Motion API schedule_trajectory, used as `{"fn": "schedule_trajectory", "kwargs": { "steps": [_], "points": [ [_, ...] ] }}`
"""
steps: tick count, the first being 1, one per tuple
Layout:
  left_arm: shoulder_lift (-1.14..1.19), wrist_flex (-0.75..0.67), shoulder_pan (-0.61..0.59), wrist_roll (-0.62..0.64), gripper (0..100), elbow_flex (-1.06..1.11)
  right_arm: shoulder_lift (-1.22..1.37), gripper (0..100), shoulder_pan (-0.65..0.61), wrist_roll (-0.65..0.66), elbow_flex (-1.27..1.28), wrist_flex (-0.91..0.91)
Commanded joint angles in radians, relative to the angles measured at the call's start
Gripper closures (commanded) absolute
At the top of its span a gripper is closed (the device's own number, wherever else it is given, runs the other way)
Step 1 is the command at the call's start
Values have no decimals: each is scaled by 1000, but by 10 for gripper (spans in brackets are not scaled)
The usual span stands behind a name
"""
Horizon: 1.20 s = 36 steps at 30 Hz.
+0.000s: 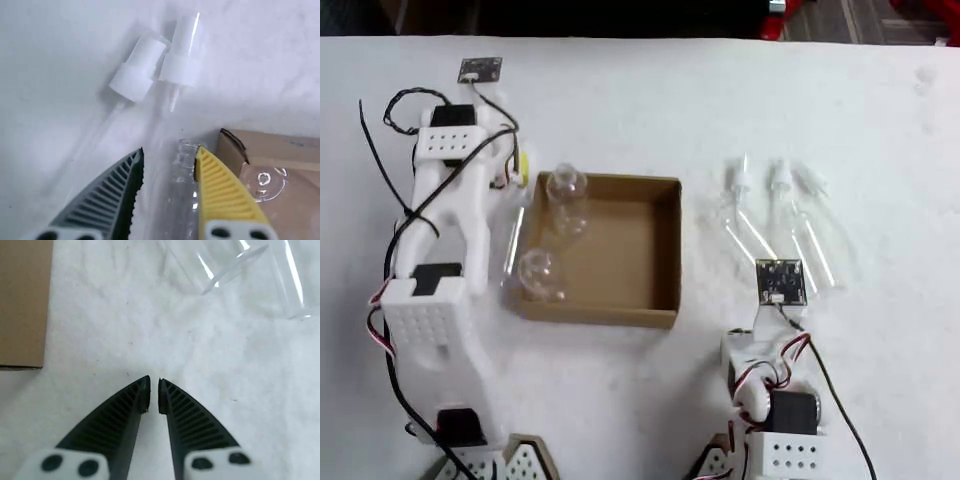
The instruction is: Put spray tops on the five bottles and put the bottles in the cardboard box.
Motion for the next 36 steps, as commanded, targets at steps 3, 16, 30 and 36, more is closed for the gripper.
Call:
{"fn": "schedule_trajectory", "kwargs": {
  "steps": [3, 16, 30, 36],
  "points": [
    [-10, -25, 4, 3, 838, -35, -7, 984, -8, -9, 8, 4],
    [59, -94, 12, 3, 838, -43, -7, 984, -8, -9, 8, 4],
    [113, -86, 13, 3, 842, -35, -7, 984, -8, -9, 8, 4],
    [105, 9, 30, 8, 843, -44, -7, 984, -8, -9, 8, 4]
  ]
}}
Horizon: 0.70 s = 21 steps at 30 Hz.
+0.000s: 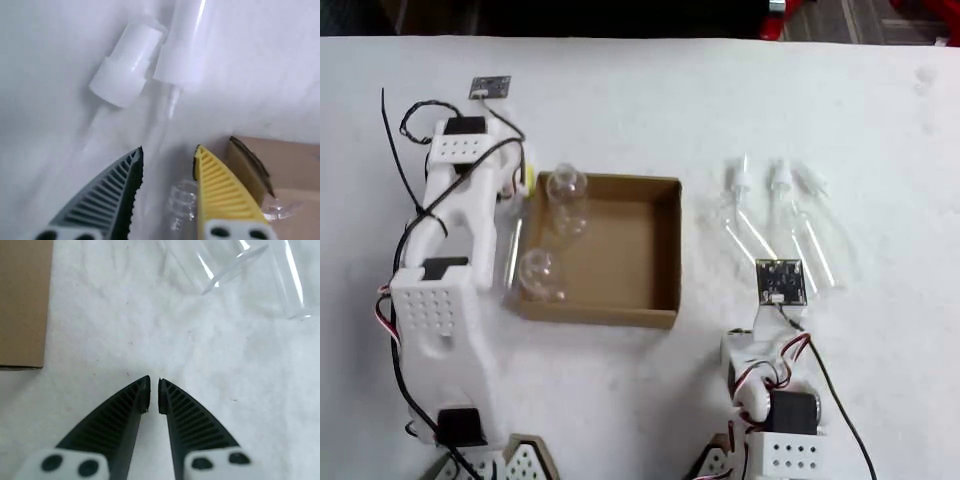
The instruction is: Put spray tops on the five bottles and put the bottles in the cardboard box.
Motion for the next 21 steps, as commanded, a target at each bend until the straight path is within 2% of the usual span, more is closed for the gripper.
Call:
{"fn": "schedule_trajectory", "kwargs": {
  "steps": [1, 7, 11, 14, 17, 21],
  "points": [
    [-15, 69, 22, 8, 843, -40, -7, 984, -8, -9, 8, 4],
    [-7, 78, 38, 3, 849, -35, -7, 984, -8, -9, 8, 4],
    [-16, 86, 38, 2, 980, -41, -7, 984, -8, -9, 8, 4],
    [-16, 107, 35, 2, 956, -68, -7, 984, -8, -9, 8, 4],
    [-18, 170, 28, 2, 983, -140, -7, 984, -8, -9, 8, 4],
    [-18, 361, 30, 2, 979, -347, -7, 984, -8, -9, 8, 4]
  ]
}}
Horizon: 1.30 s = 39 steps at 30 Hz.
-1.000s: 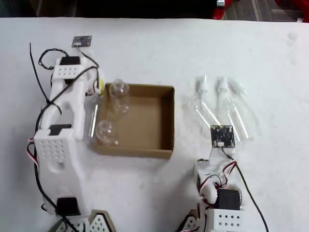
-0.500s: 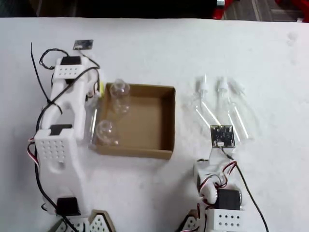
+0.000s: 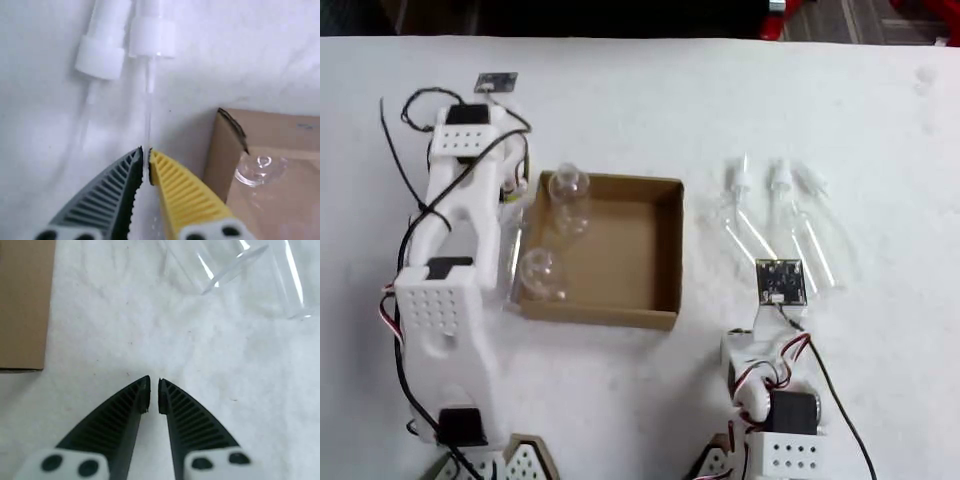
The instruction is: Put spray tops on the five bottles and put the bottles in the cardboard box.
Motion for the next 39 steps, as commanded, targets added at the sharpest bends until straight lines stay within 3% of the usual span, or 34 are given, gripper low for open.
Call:
{"fn": "schedule_trajectory", "kwargs": {
  "steps": [1, 3, 6, 18, 25, 27, 39],
  "points": [
    [-16, 221, 10, 3, 979, -270, -7, 984, -8, -9, 8, 4],
    [-10, 305, 13, 3, 979, -384, -7, 984, -8, -9, 8, 4],
    [-5, 304, 8, 3, 977, -443, -7, 984, -8, -9, 8, 4],
    [-7, 305, 35, 3, 967, -218, -7, 984, -8, -9, 8, 4],
    [-15, 308, 27, 6, 723, -158, -7, 984, -8, -9, 8, 4],
    [-15, 307, 27, 2, 696, -129, -7, 984, -8, -9, 8, 4],
    [-5, 285, 27, 0, 790, -107, -7, 984, -8, -9, 8, 4]
  ]
}}
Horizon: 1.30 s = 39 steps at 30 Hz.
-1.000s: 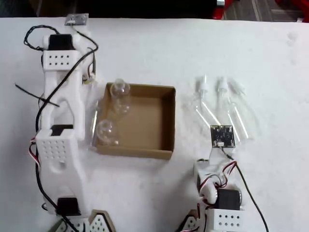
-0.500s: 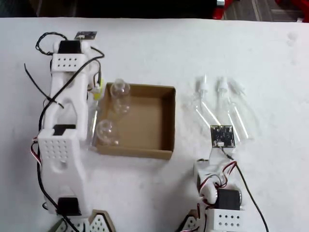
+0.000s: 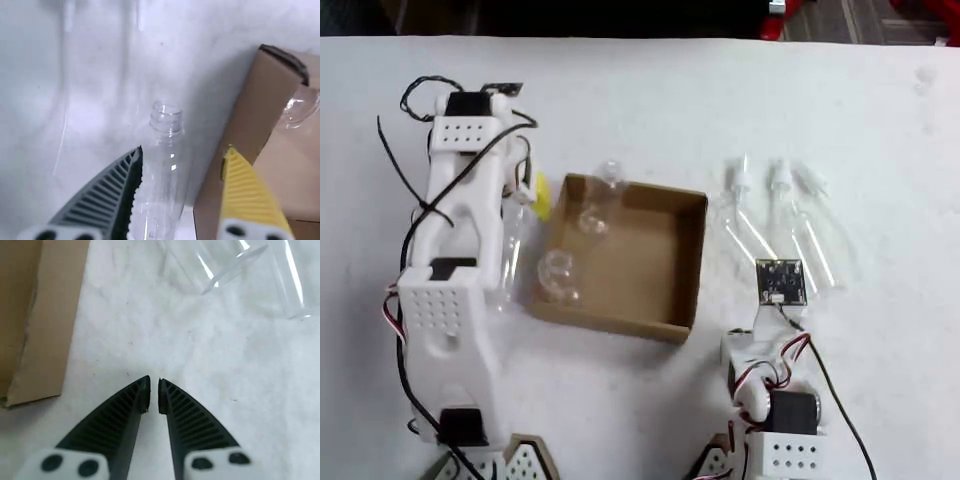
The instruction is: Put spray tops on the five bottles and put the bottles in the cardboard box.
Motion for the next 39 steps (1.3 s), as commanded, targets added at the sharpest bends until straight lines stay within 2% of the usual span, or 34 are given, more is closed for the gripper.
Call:
{"fn": "schedule_trajectory", "kwargs": {
  "steps": [1, 7, 13, 24, 26, 31, 36, 39],
  "points": [
    [-4, -6, 5, -5, 801, -6, -7, 984, -8, -9, 8, 4],
    [1, -8, 5, -68, 808, -5, -7, 984, -8, -9, 8, 4],
    [97, -74, 5, -66, 810, -14, -7, 984, -8, -9, 8, 4],
    [84, -48, 7, -68, 814, -15, -7, 984, -8, -9, 8, 4],
    [81, -49, 7, -71, 836, -15, -7, 984, -8, -9, 8, 4],
    [90, -57, 15, -74, 985, -15, -7, 984, -8, -9, 8, 4],
    [79, -49, 7, -74, 981, -29, -7, 984, -8, -9, 8, 4],
    [79, 9, -4, -68, 980, -146, -7, 984, -8, -9, 8, 4]
  ]
}}
